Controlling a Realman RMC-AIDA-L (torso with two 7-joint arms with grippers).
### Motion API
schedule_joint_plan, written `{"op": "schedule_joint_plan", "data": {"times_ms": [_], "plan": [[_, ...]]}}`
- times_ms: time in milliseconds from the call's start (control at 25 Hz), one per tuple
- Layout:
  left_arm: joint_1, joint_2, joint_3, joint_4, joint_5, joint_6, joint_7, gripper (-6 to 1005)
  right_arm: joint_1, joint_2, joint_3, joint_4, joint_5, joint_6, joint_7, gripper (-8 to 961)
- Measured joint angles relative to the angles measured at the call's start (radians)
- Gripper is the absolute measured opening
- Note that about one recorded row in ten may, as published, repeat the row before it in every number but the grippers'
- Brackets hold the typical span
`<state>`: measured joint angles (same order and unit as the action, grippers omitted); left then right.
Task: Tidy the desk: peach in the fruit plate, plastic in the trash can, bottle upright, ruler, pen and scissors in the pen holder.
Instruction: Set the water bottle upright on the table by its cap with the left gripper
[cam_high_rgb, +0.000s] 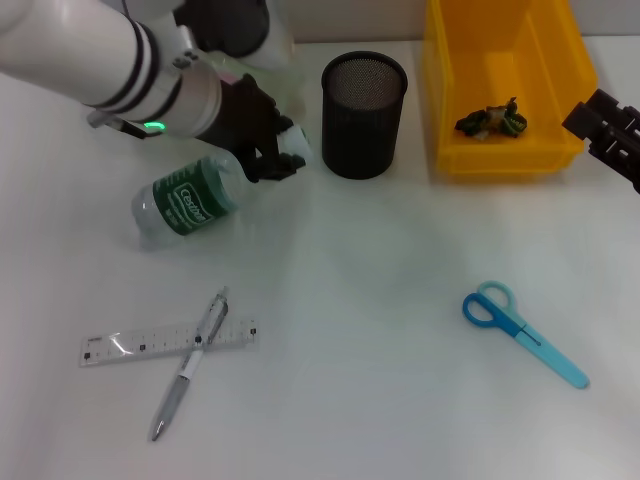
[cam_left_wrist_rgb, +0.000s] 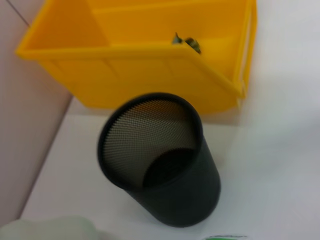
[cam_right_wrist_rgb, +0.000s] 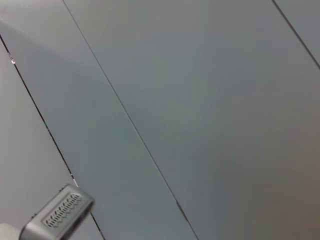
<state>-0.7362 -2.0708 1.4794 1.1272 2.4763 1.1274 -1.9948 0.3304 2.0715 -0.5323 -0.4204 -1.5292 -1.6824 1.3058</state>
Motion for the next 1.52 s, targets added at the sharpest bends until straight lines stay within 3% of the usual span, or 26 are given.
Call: {"op": "schedule_joint_plan", "data": {"times_ms": [320,800,880,1520], "plan": [[0.04,0.0,-0.022,0.088,-0.015,0.035,0.001,432,0.01,-0.002,0.0,0.002,0.001,0.006,0.0,782],[0.06,-0.001,-0.023,0.115,-0.025,0.049,0.004,431,0.006,-0.001,0.0,0.003,0.001,0.002,0.0,782],[0.084,-0.001,-0.032,0.173,-0.04,0.061,0.003,431,0.005,-0.001,0.0,0.003,0.001,0.002,0.0,782],[0.16,0.0,-0.06,0.259,-0.144,0.068,0.004,428,0.005,0.001,0.0,0.003,0.001,-0.003,0.001,782]]}}
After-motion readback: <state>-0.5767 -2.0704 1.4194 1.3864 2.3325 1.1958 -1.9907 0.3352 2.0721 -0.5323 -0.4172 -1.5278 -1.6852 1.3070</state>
